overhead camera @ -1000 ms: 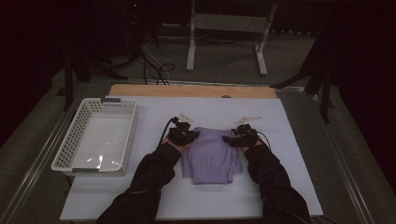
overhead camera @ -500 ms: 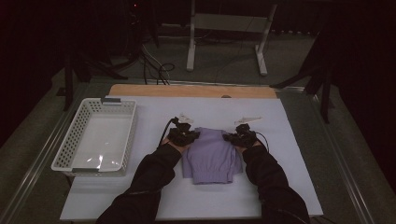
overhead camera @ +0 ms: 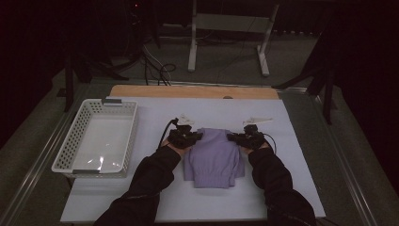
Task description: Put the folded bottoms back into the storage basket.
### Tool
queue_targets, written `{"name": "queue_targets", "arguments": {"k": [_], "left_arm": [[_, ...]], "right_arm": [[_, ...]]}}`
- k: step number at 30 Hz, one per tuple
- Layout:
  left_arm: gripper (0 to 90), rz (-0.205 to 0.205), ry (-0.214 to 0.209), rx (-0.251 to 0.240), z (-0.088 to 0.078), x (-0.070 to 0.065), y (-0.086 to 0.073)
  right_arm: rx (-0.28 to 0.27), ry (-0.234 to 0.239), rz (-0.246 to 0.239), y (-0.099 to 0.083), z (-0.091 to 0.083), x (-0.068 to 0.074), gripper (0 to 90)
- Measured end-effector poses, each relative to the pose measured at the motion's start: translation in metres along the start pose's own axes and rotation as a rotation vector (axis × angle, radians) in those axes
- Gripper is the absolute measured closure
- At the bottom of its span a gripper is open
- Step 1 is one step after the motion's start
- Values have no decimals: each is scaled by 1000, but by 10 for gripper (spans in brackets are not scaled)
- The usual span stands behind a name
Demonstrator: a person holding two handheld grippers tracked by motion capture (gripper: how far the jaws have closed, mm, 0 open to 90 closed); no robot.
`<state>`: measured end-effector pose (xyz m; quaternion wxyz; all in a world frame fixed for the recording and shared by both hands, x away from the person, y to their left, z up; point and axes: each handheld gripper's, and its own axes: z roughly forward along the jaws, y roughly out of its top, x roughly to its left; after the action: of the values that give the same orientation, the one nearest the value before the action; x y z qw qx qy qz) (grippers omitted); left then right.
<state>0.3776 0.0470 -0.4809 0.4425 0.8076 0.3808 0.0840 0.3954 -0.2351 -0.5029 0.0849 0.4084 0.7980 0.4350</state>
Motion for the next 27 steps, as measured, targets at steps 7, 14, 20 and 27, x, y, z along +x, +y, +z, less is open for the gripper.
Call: {"name": "queue_targets", "arguments": {"k": [7,14,20,27], "left_arm": [[866,31,-38,-30,-12,-8,3],[866,50,-57,-47,-23,-14,7],[866,73,-68,-63,-31,-19,11],[867,106,-73,-84,-41,-29,20]], "right_arm": [[-32,23,-12,3,-17,8,842],[-73,50,-24,6,-33,17,842],[-105,61,-36,11,-48,24,842],[-148,57,-42,15,-64,28,842]]}}
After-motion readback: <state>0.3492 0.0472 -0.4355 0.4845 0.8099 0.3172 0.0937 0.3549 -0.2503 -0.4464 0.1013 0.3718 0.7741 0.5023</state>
